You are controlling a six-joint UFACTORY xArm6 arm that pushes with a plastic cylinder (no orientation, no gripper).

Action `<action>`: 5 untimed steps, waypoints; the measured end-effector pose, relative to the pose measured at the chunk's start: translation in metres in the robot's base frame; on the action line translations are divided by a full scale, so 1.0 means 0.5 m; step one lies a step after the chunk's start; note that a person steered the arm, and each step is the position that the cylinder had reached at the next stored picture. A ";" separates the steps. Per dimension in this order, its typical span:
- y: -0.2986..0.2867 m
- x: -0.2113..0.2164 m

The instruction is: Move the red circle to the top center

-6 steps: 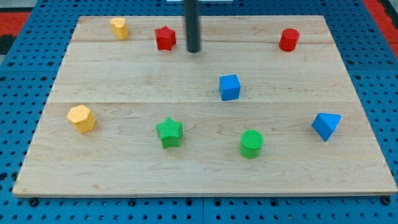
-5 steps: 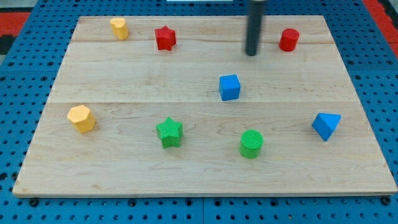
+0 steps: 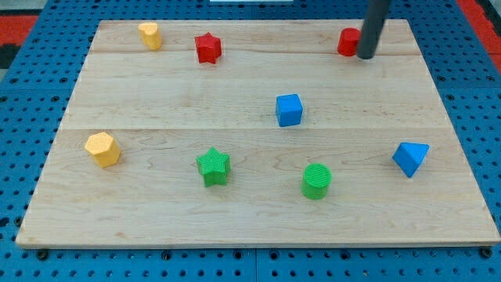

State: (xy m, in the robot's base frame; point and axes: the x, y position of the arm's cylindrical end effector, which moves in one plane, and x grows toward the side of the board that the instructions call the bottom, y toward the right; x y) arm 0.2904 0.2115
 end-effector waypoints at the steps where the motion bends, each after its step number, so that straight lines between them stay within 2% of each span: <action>1: 0.061 -0.031; 3: -0.177 -0.073; 5: -0.252 -0.084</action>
